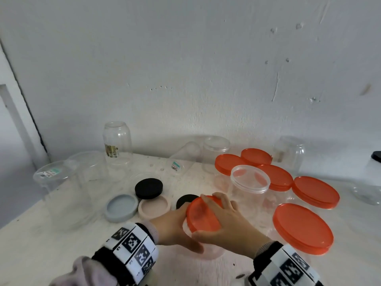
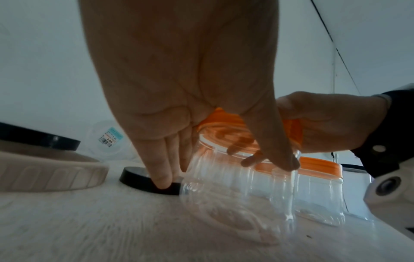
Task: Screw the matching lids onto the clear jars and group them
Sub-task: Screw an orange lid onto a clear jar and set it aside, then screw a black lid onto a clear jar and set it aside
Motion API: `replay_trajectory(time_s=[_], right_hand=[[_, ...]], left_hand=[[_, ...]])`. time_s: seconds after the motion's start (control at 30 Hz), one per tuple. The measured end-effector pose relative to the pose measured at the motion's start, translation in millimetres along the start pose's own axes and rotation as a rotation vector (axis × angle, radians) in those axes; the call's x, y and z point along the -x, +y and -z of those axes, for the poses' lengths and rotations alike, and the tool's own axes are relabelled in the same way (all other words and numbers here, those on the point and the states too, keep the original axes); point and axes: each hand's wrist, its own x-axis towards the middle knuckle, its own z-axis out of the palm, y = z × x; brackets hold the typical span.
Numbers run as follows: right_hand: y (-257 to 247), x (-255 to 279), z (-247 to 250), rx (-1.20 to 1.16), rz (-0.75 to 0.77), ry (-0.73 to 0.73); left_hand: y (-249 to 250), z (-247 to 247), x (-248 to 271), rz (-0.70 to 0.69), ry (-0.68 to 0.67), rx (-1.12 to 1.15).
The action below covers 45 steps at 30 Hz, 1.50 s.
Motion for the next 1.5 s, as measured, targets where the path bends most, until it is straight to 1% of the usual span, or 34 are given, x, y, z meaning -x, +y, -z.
replay_trajectory(time_s=[0.2,0.3,0.37,0.53,0.63,0.67,0.7,0.73,0.8,0.83,0.87,0.9,0.97,1.03,1.17,1.23,1.3,1.4,1.47,1.5], right_hand=[[-0.7,2.9,-6.5,0.017,0.001,0.072],[-0.4,4.5,-4.9,0.012,-0.009,0.066],[-1.0,4.6,-3.3,0.023,-0.013,0.056],[-4.0,6.9,-3.0,0.041,-0.023,0.054],[-3.0,10.6,-1.6,0.042,-0.014,0.041],[-2.4,12.0,-0.4,0.028,-0.011,0.023],[-1.4,13.4,1.5,0.009,-0.006,0.000],[-0.9,14.5,3.7,-0.016,-0.003,-0.024],[-1.3,15.5,10.1,-0.063,0.001,-0.071],[-3.1,15.3,13.2,-0.071,-0.006,-0.098],[-6.2,13.8,17.0,-0.067,-0.009,-0.118],[-9.5,10.8,21.1,-0.057,-0.010,-0.117],[-16.0,-1.3,30.8,-0.027,0.006,-0.039],[-21.7,-23.0,41.6,-0.010,0.002,0.092],[-27.9,-82.8,50.1,0.038,-0.090,0.316],[-27.0,-108.7,46.1,0.097,-0.159,0.372],[-23.5,-128.1,39.8,0.166,-0.224,0.369],[-17.8,-148.0,30.8,0.246,-0.329,0.299],[-14.3,-153.7,28.0,0.286,-0.389,0.249],[-13.5,-155.5,27.7,0.300,-0.416,0.215]], left_hand=[[11.0,-1.0,13.1,-0.026,0.066,-0.135],[10.6,10.2,25.8,-0.077,0.113,-0.167],[8.7,23.8,38.4,-0.085,0.168,-0.220],[-1.8,72.0,80.9,-0.123,0.375,-0.307],[-15.8,111.0,105.9,-0.101,0.580,-0.394],[-24.7,124.7,112.3,-0.069,0.664,-0.439],[-35.1,137.5,117.4,-0.002,0.734,-0.490],[-46.7,149.8,121.5,0.103,0.775,-0.540],[-71.8,169.0,127.2,0.351,0.757,-0.577],[-84.9,175.8,128.7,0.428,0.725,-0.552],[-96.9,179.7,129.0,0.463,0.705,-0.509],[-108.4,182.7,128.2,0.468,0.690,-0.449],[-125.8,182.0,126.5,0.431,0.660,-0.336],[-139.1,179.1,124.5,0.394,0.651,-0.279],[-156.5,181.0,125.7,0.380,0.713,-0.309],[-162.5,185.5,130.1,0.329,0.757,-0.342],[-165.4,189.8,135.3,0.235,0.838,-0.308],[-163.3,196.1,142.6,0.077,0.918,-0.098],[-159.4,198.2,147.1,0.017,0.917,0.065],[-157.0,198.2,148.8,-0.009,0.896,0.145]])
